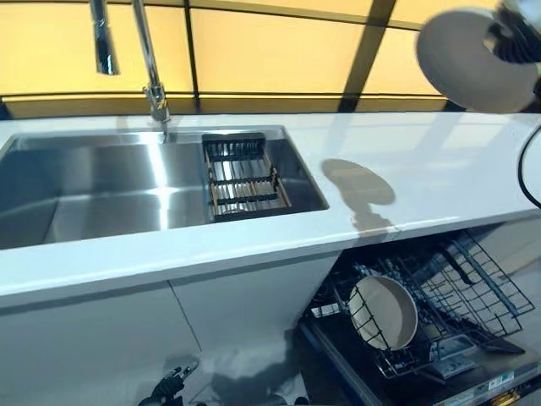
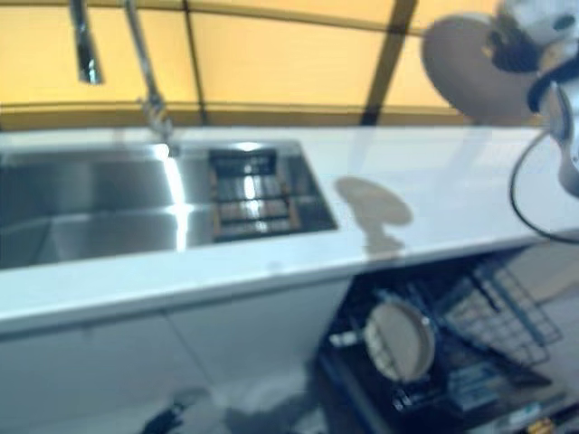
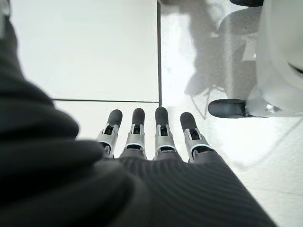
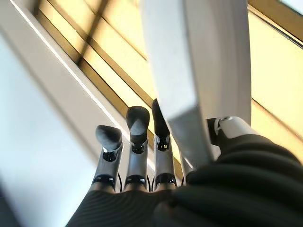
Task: Take plates into dishwasher
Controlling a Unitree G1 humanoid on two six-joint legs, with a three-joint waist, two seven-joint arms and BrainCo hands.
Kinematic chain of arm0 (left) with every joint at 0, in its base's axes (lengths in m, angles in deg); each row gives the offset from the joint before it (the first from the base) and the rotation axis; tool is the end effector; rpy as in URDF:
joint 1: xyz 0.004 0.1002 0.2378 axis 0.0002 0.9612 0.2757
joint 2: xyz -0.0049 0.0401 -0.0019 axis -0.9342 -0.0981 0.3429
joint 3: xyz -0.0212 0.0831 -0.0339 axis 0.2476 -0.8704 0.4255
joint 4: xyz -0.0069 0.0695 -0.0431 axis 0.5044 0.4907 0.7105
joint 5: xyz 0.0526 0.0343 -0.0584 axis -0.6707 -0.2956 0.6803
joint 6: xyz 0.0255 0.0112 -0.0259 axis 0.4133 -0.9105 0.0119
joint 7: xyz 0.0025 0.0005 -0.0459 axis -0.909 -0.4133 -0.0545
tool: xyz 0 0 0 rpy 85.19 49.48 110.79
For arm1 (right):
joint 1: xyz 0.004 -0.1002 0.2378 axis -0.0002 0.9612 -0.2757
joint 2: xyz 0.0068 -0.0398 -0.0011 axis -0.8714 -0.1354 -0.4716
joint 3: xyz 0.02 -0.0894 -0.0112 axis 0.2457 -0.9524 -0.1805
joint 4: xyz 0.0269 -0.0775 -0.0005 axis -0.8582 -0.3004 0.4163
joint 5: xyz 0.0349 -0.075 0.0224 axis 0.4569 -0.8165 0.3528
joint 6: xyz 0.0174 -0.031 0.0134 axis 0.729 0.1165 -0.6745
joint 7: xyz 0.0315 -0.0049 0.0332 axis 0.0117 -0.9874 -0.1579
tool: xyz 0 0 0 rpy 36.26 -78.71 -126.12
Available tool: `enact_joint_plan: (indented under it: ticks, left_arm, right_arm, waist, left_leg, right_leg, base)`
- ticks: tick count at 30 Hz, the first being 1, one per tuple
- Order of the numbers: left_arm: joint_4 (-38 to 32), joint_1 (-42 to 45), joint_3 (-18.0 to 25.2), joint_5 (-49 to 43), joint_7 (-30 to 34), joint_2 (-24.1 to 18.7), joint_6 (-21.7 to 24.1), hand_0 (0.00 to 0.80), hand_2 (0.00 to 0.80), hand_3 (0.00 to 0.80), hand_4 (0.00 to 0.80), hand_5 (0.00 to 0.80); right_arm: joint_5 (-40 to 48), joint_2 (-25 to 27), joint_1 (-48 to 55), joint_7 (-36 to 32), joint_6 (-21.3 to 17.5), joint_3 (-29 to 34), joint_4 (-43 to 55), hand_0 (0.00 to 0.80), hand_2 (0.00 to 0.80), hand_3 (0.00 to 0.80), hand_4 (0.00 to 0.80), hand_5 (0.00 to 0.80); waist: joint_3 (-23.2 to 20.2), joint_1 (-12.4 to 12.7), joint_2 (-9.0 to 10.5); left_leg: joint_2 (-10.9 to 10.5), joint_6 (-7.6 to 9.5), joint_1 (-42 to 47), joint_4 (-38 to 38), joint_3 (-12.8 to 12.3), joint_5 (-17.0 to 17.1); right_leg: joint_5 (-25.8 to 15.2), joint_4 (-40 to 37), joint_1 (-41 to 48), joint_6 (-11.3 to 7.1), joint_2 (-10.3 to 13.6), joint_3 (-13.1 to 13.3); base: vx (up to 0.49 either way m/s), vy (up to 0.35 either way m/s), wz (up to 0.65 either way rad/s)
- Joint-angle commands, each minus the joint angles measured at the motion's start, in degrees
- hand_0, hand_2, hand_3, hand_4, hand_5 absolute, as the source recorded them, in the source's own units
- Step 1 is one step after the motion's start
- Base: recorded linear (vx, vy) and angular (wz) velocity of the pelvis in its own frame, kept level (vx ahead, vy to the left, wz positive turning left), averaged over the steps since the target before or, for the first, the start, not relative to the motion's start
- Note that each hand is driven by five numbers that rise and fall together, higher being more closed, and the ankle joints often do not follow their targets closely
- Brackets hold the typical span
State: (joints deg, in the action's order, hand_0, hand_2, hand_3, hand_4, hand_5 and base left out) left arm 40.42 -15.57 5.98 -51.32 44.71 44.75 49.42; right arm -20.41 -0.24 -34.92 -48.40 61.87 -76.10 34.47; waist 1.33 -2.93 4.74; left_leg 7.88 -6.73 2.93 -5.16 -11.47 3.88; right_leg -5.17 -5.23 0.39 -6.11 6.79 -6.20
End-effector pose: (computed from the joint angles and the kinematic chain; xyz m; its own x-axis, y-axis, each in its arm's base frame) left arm 0.0590 0.2338 -0.0839 0.4627 0.1521 -0.8734 -0.2046 0.9769 0.0618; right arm 0.2604 -0.2923 0.3179 0.8829 -0.0919 0.4605 0.3458 -0.5362 -0.7700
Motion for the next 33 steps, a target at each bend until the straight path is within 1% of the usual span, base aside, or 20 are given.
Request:
enact_joint_plan:
  ticks: [1, 2, 3, 4, 5, 7, 9, 10, 11, 14, 17, 20, 24, 28, 33]
  left_arm:
    - [2.51, -3.03, -0.46, -3.59, 1.25, -1.03, 0.41, 0.0, 0.0, 0.0, 0.0, 0.0]
    - [2.7, -3.14, -0.26, -3.81, 1.21, -0.91, 0.36, 0.0, 0.0, 0.0, 0.0, 0.0]
    - [3.19, -3.22, 0.09, -4.39, 1.25, -0.76, 0.29, 0.0, 0.0, 0.0, 0.0, 0.0]
    - [3.46, -3.29, 0.19, -4.58, 1.22, -0.78, 0.32, 0.0, 0.0, 0.0, 0.0, 0.0]
    - [4.0, -3.46, 0.62, -5.33, 1.11, -0.24, -0.03, 0.0, 0.0, 0.0, 0.0, 0.0]
    - [4.78, -3.53, 0.82, -6.38, 0.54, 0.02, -0.29, 0.0, 0.0, 0.0, 0.0, 0.0]
    - [5.07, -3.45, 1.28, -7.13, 0.33, 0.51, -0.32, 0.0, 0.0, 0.0, 0.0, 0.0]
    - [5.19, -3.47, 1.56, -7.87, 0.34, 0.58, -0.26, 0.0, 0.0, 0.0, 0.0, 0.0]
    - [5.17, -3.46, 1.59, -8.27, 0.31, 0.55, -0.25, 0.0, 0.0, 0.0, 0.0, 0.0]
    - [5.0, -3.67, 1.39, -9.03, 0.35, 0.5, -0.45, 0.0, 0.0, 0.0, 0.0, 0.0]
    - [4.87, -4.13, 1.42, -9.21, 0.22, 0.7, -0.53, 0.0, 0.0, 0.0, 0.0, 0.0]
    - [4.76, -4.43, 1.29, -9.46, 0.11, 1.14, -0.77, 0.0, 0.0, 0.0, 0.0, 0.0]
    - [4.69, -4.67, 1.02, -9.72, -0.2, 1.47, -0.96, 0.0, 0.0, 0.0, 0.0, 0.0]
    - [4.41, -5.18, 0.68, -9.16, -1.01, 1.92, -1.01, 0.0, 0.0, 0.0, 0.0, 0.0]
    - [3.79, -5.44, 0.37, -8.57, -1.58, 1.98, -1.36, 0.0, 0.0, 0.0, 0.0, 0.0]
  right_arm:
    - [3.25, 3.87, 0.82, 2.88, 2.98, 6.72, -2.64, 0.8, 0.8, 0.8, 0.8, 0.8]
    - [3.89, 4.02, 2.45, 3.09, 2.98, 8.13, -2.43, 0.8, 0.8, 0.8, 0.8, 0.8]
    - [4.88, 4.15, 6.79, 3.35, 2.81, 11.83, -1.81, 0.8, 0.8, 0.8, 0.8, 0.8]
    - [5.61, 4.07, 9.24, 3.47, 2.94, 14.06, -1.56, 0.8, 0.8, 0.8, 0.8, 0.8]
    - [6.48, 3.72, 11.34, 3.36, 2.77, 15.86, -1.55, 0.8, 0.8, 0.8, 0.8, 0.8]
    - [7.98, 3.64, 17.48, 3.12, 2.78, 21.22, -0.27, 0.8, 0.8, 0.8, 0.8, 0.8]
    - [8.37, 3.25, 22.09, 3.34, 2.69, 25.11, 0.53, 0.8, 0.8, 0.8, 0.8, 0.8]
    - [8.37, 3.08, 26.25, 3.42, 2.42, 28.87, 1.22, 0.8, 0.8, 0.8, 0.8, 0.8]
    - [8.05, 2.95, 28.81, 3.31, 2.22, 31.06, 1.74, 0.8, 0.8, 0.8, 0.8, 0.8]
    - [7.62, 2.23, 34.47, 2.56, 1.93, 35.84, 3.13, 0.8, 0.8, 0.8, 0.8, 0.8]
    - [7.56, 0.89, 38.75, 1.81, 1.5, 39.16, 4.76, 0.8, 0.8, 0.8, 0.8, 0.8]
    - [7.66, -0.77, 41.74, 1.1, 1.01, 40.81, 6.09, 0.8, 0.8, 0.8, 0.8, 0.8]
    - [7.82, -3.22, 43.78, 0.72, 0.3, 41.22, 7.07, 0.8, 0.8, 0.8, 0.8, 0.8]
    - [7.06, -5.93, 43.16, 0.7, 0.35, 39.4, 6.83, 0.8, 0.8, 0.8, 0.8, 0.8]
    - [6.4, -8.04, 41.33, 0.62, 0.65, 36.42, 4.54, 0.8, 0.8, 0.8, 0.8, 0.8]
  waist:
    - [1.09, -0.33, 1.4]
    - [1.07, -0.79, 1.29]
    - [1.02, -1.61, 1.27]
    - [1.03, -1.83, 1.37]
    - [1.04, -2.66, 1.12]
    - [1.09, -3.56, 1.34]
    - [1.21, -4.64, 1.18]
    - [1.32, -5.24, 1.18]
    - [1.4, -5.71, 1.12]
    - [1.64, -6.83, 0.76]
    - [1.89, -7.73, 0.42]
    - [2.1, -8.27, 0.19]
    - [2.55, -8.53, -0.19]
    - [3.16, -8.58, -0.74]
    - [4.02, -8.14, -1.46]
  left_leg:
    - [-0.13, 1.12, 1.91, 0.16, 0.5, -2.75]
    - [-0.03, 1.09, 2.0, 0.16, 0.22, -2.76]
    - [0.12, 1.05, 2.27, 0.16, -0.37, -2.86]
    - [0.18, 1.03, 2.41, 0.16, -0.62, -2.93]
    - [0.31, 1.02, 2.63, 0.16, -1.09, -3.01]
    - [0.56, 0.99, 3.19, 0.16, -1.9, -3.11]
    - [0.81, 0.99, 3.6, 0.16, -2.59, -3.26]
    - [1.0, 0.94, 3.75, 0.16, -3.13, -3.29]
    - [1.12, 0.9, 3.82, 0.16, -3.47, -3.27]
    - [1.48, 0.78, 3.92, 0.16, -4.46, -3.2]
    - [1.67, 0.73, 3.96, 0.16, -5.32, -3.25]
    - [1.77, 0.72, 4.32, 0.16, -5.97, -3.36]
    - [1.87, 0.71, 4.51, 0.16, -6.53, -3.39]
    - [1.87, 0.74, 4.45, 0.16, -6.82, -3.42]
    - [1.63, 0.74, 3.92, 0.16, -6.3, -3.33]
  right_leg:
    - [-0.74, 0.23, -0.09, -3.55, 0.52, 1.27]
    - [-0.78, 0.23, -0.23, -3.53, 0.44, 1.57]
    - [-0.82, 0.23, -0.47, -3.42, 0.21, 2.2]
    - [-0.82, 0.23, -0.53, -3.37, 0.11, 2.45]
    - [-0.82, 0.23, -0.64, -3.3, -0.02, 2.85]
    - [-0.84, 0.23, -0.69, -3.18, -0.35, 3.76]
    - [-0.82, 0.23, -0.73, -3.11, -0.57, 4.48]
    - [-0.86, 0.23, -0.87, -3.1, -0.74, 4.94]
    - [-0.89, 0.23, -1.01, -3.07, -0.87, 5.27]
    - [-1.0, 0.23, -1.51, -2.96, -1.1, 6.01]
    - [-1.1, 0.23, -2.01, -2.91, -1.24, 6.5]
    - [-1.16, 0.23, -2.14, -2.85, -1.29, 6.69]
    - [-1.38, 0.23, -2.39, -2.85, -1.22, 6.85]
    - [-1.62, 0.23, -2.89, -2.77, -1.05, 6.93]
    - [-1.74, 0.23, -3.32, -2.68, -0.74, 6.54]
  base:
    - [0.007, -0.034, -0.29]
    - [0.014, -0.041, -0.34]
    - [0.017, -0.038, -0.35]
    - [0.027, -0.047, -0.31]
    - [0.035, -0.039, -0.23]
    - [0.048, -0.053, -0.21]
    - [0.027, -0.056, -0.23]
    - [0.003, -0.056, -0.15]
    - [-0.004, -0.056, -0.22]
    - [-0.019, -0.034, -0.18]
    - [-0.036, -0.03, -0.15]
    - [-0.012, -0.025, -0.08]
    - [-0.002, -0.006, -0.01]
    - [-0.012, -0.004, -0.03]
    - [-0.016, -0.005, -0.04]
